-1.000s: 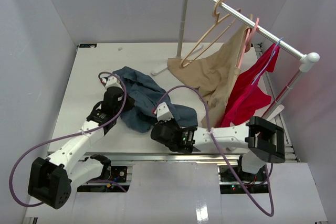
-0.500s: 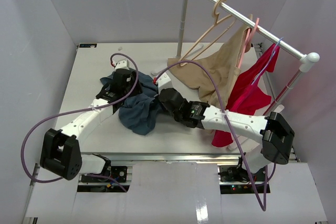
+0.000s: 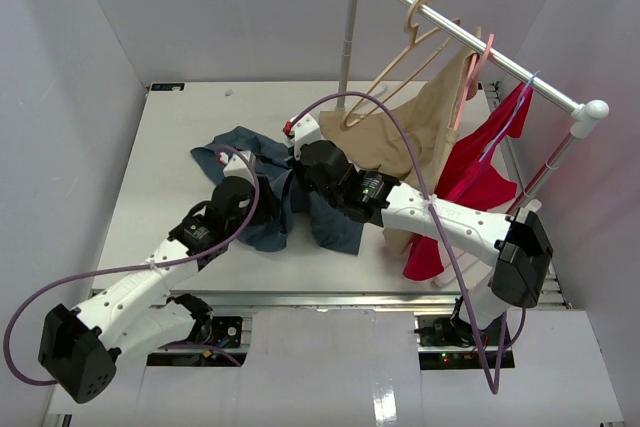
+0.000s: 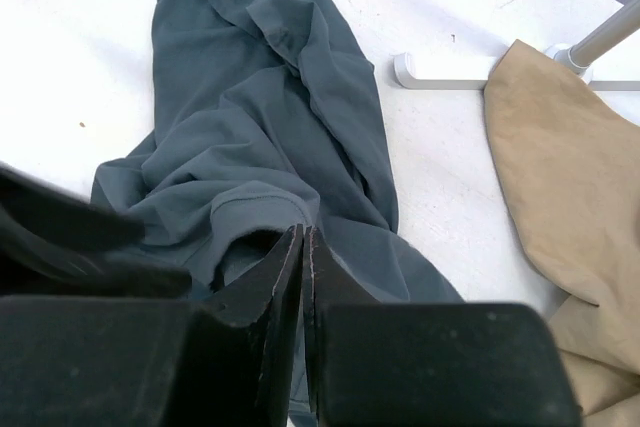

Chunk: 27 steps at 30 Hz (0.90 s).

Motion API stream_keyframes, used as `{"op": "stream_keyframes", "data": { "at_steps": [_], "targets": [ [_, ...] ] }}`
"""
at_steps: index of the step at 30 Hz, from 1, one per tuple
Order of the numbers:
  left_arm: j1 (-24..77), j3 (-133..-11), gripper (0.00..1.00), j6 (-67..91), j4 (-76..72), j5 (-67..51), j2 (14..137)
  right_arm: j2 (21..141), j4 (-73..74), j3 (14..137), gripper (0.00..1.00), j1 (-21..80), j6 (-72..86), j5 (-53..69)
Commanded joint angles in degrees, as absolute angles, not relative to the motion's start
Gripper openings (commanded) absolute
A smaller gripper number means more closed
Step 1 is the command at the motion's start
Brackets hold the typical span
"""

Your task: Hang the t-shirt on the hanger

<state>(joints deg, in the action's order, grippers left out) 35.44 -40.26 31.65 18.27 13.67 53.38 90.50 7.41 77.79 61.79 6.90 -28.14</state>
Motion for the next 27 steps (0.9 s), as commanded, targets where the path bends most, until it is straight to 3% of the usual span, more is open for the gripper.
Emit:
{"op": "stream_keyframes", "data": {
  "at_steps": [1,16,27],
  "targets": [
    [38.4,-35.2,0.59,35.5,18.8,16.8,54.1,89.8,5.9,77.9,0.08,61.9,7.5,-27.2],
    [41.8,-35.0,0.6,38.7,12.5,27.3,66.1,86.4,2.2,71.5,0.08,62.1,8.5,-26.0],
    [41.8,-38.0,0.63,38.0,10.2,26.5,72.9,83.8,1.3,69.7,0.08,62.1,8.2,-25.9]
  ]
}}
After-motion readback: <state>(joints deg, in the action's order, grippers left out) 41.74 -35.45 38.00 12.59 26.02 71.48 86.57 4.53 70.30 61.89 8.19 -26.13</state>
